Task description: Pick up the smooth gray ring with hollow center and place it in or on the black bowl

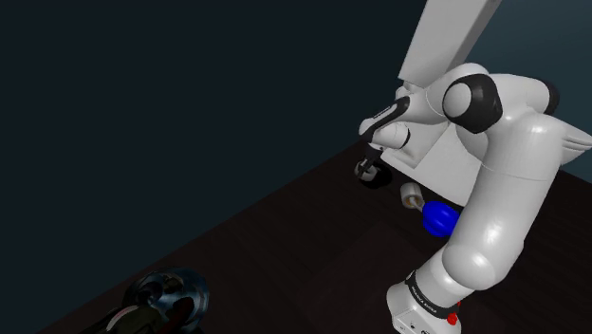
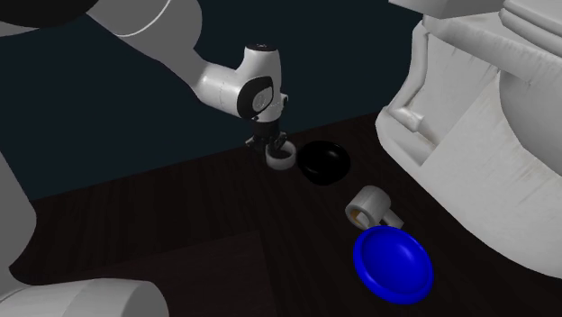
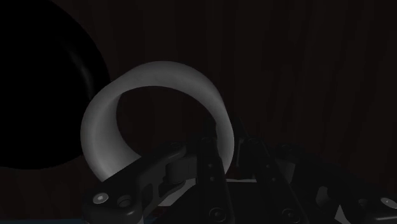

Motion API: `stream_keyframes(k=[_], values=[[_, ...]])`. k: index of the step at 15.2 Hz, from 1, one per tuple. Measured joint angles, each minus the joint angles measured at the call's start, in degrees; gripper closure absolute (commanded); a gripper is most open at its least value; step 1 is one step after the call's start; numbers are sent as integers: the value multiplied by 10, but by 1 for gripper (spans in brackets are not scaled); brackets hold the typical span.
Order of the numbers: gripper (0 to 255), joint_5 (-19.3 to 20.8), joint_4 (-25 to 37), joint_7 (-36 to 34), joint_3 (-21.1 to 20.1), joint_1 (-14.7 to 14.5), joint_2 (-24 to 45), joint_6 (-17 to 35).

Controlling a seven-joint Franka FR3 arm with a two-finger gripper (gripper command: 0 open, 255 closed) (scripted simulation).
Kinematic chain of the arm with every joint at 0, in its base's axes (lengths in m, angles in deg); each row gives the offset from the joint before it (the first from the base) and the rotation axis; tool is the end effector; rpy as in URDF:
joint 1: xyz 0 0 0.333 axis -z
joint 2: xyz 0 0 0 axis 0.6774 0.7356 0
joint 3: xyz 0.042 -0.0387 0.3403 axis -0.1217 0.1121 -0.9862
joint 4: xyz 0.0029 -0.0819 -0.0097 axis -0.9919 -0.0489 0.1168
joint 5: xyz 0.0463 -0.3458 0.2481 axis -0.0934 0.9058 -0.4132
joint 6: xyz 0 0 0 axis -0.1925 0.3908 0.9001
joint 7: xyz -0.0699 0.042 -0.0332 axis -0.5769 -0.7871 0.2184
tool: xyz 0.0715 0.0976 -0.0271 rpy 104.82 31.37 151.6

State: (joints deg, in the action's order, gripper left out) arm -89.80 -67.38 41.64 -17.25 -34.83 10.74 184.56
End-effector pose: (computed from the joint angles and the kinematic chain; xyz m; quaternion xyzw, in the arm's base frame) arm 0.4749 -0.3415 0.2191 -0.9993 -0.0378 -0.0013 0.0013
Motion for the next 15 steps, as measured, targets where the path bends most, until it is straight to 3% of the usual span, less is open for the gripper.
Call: stream_keyframes(k=[8,15], values=[[255,41,6,-28,22,-16,-49,-48],[255,5,118,52,25,55,22,-102]])
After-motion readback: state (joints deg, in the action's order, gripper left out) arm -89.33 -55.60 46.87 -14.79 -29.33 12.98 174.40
